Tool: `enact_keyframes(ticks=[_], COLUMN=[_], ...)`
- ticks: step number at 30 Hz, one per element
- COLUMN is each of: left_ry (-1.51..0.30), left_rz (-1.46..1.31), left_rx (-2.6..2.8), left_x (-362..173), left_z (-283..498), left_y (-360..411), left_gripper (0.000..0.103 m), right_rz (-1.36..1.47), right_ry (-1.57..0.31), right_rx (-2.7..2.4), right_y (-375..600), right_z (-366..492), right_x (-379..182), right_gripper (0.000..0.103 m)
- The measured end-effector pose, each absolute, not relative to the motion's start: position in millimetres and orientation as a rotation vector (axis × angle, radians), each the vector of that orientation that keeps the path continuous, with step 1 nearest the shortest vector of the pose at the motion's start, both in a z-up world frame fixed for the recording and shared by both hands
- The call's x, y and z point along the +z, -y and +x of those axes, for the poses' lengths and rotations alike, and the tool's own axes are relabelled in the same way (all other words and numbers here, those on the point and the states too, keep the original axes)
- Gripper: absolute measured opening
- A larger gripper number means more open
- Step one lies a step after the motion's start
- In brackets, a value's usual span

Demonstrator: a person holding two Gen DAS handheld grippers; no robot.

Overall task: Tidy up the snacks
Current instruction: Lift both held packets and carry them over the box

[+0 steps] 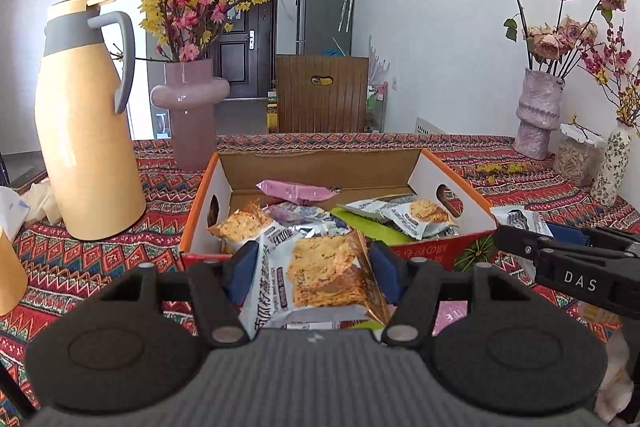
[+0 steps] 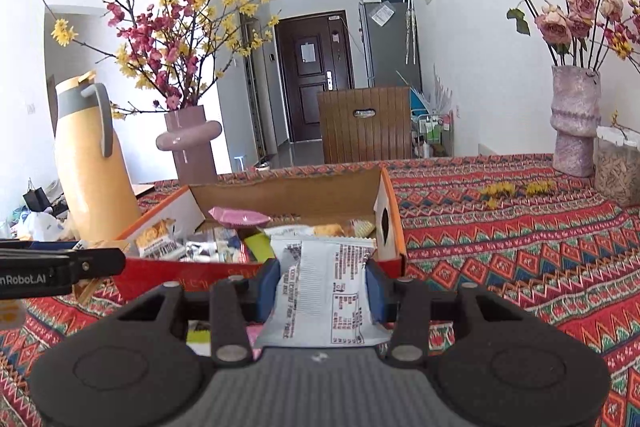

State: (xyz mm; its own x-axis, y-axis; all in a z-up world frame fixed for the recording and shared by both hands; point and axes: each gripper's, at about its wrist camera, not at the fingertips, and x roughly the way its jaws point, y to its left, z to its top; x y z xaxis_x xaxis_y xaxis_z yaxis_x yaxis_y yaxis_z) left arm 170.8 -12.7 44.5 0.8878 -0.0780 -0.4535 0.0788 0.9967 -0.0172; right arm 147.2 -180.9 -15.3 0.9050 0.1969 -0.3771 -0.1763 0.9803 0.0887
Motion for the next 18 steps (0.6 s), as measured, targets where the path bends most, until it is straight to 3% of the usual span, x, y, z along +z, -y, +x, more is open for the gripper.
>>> enact_keyframes(ticks=[18], left_ry=[-0.397], left_rz=[-0.037], left_rx=[0.005], left_x=[72.4], left_z=[221.1], left_y=[7.2], left_gripper=[0.062], right_rz=[0.036], right_ry=[-0.319], right_rx=[0.214], right_y=[156.7], right_z=[210.8], right_x=[17.9], right_gripper=[0.044])
